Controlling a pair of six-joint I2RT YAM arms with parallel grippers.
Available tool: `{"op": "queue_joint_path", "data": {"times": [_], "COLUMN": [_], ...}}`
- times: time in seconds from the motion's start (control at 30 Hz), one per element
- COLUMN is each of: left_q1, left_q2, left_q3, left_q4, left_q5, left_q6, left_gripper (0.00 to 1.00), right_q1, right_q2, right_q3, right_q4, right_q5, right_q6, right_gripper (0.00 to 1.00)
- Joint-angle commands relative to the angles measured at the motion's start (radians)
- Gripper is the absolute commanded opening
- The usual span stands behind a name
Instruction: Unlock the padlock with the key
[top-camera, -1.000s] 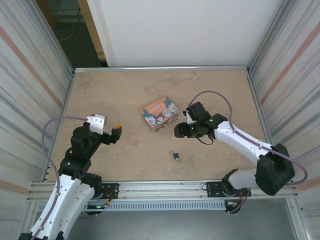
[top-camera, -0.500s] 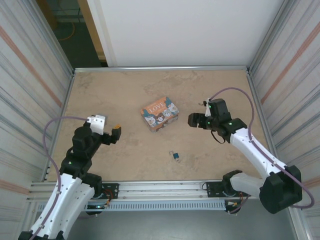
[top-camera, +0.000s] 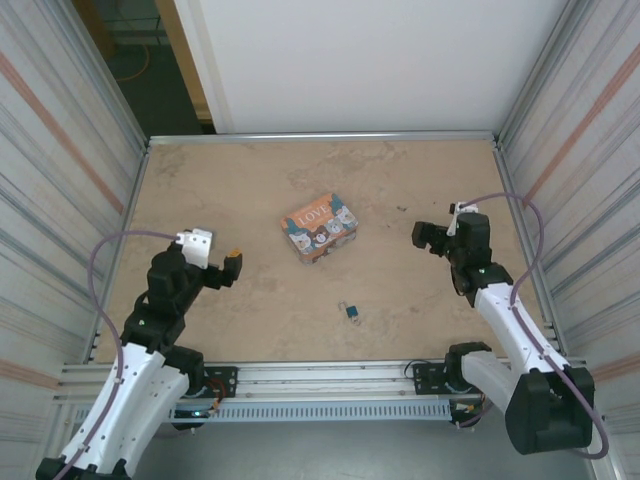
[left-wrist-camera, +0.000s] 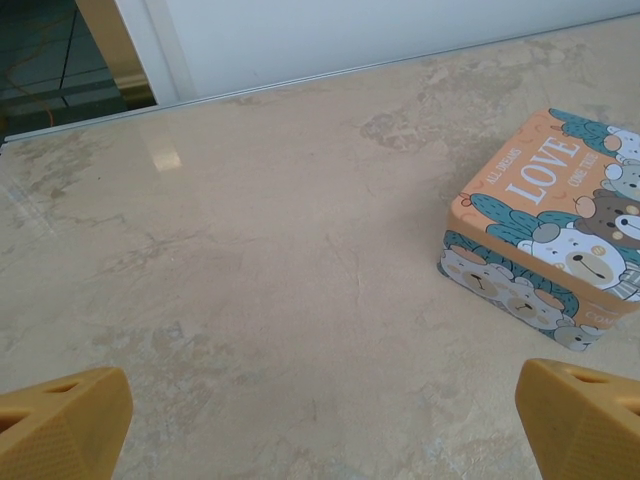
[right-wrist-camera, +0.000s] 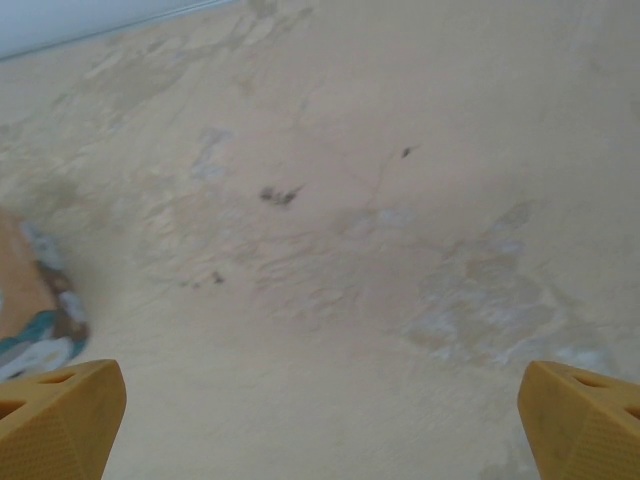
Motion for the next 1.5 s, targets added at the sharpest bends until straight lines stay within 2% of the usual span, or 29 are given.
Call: {"op": "queue_joint_path", "data": {"times": [0.0,0.37,0.67,0.8,0.87,1.0,1.1,1.37,1.47], "left_q1": [0.008,0.008,0.008,0.008,0.008,0.008,0.008,0.016,0.051], "left_q2": [0.005,0.026,0.050,0.055,0.061,0.097,0.169,0.462,0.573], "left_q3": [-0.007,-0.010,-0.016,-0.021,-0.022,-0.041,-0.043,-0.074,-0.095], "left_q4": [0.040,0.036,0.045,0.050,0.059,0.143,0.219,0.596,0.756], "left_q5": [-0.026,-0.040,-0.054,-0.065,-0.075,-0.110,-0.172,-0.316,-0.302], "left_q6": [0.023,0.031,0.038,0.020,-0.009,-0.068,-0.097,0.008,0.021], "left_gripper": [0.99,0.99,0.99,0.99,0.99,0.99,0.99,0.99,0.99], "right_q1": [-0.005,-0.024,-0.077,-0.113,-0.122,-0.180,-0.176,-0.175,-0.175], "right_q2": [0.007,0.306,0.493,0.575,0.566,0.582,0.582,0.581,0.581], "right_q3": [-0.083,-0.215,-0.247,-0.211,-0.166,-0.117,-0.119,-0.117,-0.116], "right_q4": [0.262,0.791,1.008,1.026,0.923,0.845,0.853,0.846,0.846], "right_q5": [0.081,0.055,-0.045,-0.093,-0.100,-0.141,-0.136,-0.134,-0.132], "right_q6": [-0.154,-0.248,-0.242,-0.216,-0.208,-0.147,-0.148,-0.148,-0.149], "right_gripper": [0.99,0.99,0.99,0.99,0.99,0.99,0.99,0.99,0.99]}}
